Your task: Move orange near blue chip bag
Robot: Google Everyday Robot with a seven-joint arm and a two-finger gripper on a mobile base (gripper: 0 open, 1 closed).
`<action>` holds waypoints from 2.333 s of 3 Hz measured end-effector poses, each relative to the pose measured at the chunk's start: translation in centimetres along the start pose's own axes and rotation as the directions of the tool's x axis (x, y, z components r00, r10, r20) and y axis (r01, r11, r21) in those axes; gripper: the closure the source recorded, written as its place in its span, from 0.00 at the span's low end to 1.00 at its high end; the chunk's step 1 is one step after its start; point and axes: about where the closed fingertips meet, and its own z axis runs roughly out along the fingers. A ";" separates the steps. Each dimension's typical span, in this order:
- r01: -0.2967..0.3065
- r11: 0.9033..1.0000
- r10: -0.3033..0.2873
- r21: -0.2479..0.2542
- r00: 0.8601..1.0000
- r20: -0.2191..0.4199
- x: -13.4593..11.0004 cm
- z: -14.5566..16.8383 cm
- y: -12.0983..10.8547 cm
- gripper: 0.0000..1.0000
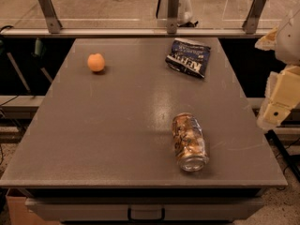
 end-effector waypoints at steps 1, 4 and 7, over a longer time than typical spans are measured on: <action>0.000 1.000 0.000 0.000 1.000 0.000 0.0 0.0 0.0 0.00; 0.206 0.979 -0.198 -0.009 0.950 0.242 -10.0 5.2 -3.4 0.00; 0.284 0.959 -0.271 0.024 0.883 0.383 -17.5 5.5 -3.9 0.00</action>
Offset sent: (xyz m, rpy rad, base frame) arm 0.0167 0.0074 -0.0097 0.0217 0.0004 0.0428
